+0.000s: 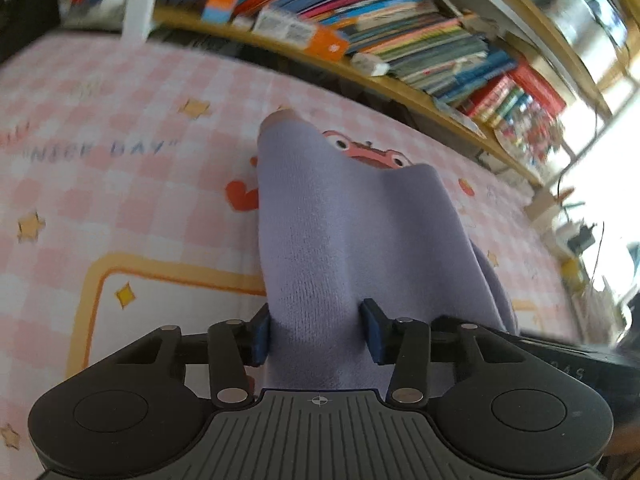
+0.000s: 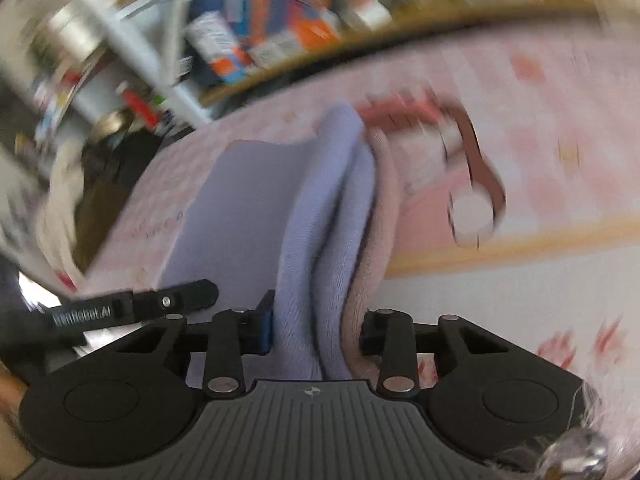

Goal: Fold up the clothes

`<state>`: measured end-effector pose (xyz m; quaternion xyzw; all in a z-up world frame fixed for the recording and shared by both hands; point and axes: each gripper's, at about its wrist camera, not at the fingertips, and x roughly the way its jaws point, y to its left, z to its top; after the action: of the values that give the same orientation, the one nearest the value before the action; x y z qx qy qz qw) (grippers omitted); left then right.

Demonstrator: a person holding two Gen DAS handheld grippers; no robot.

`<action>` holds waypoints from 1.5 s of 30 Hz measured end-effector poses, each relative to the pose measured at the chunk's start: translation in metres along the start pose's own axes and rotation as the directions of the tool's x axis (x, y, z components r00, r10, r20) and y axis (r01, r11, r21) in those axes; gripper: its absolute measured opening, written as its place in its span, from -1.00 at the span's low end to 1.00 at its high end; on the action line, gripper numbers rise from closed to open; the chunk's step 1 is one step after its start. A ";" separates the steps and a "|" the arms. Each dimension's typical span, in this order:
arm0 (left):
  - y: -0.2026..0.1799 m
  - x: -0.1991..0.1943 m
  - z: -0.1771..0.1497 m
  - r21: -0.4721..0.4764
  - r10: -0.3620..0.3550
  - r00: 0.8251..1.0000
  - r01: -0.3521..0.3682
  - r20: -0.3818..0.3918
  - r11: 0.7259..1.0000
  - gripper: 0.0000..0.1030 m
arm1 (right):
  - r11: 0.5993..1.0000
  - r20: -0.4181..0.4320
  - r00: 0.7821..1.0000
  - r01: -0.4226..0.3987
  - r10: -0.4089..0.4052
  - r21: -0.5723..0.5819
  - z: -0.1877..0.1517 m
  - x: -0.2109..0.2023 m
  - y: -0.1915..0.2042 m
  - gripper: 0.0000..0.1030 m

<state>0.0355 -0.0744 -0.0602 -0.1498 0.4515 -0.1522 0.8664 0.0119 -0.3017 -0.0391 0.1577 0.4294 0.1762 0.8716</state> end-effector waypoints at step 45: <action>-0.020 -0.064 0.005 -0.037 -0.044 0.980 0.052 0.196 0.998 -0.15 | 0.987 0.142 0.977 -0.161 0.157 0.015 0.009 -0.055 0.007 -0.39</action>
<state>0.0027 -0.0668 -0.0022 -0.1930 0.3638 -0.1480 0.8992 -0.0137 -0.3211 0.0075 0.2150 0.3551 0.2279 0.8807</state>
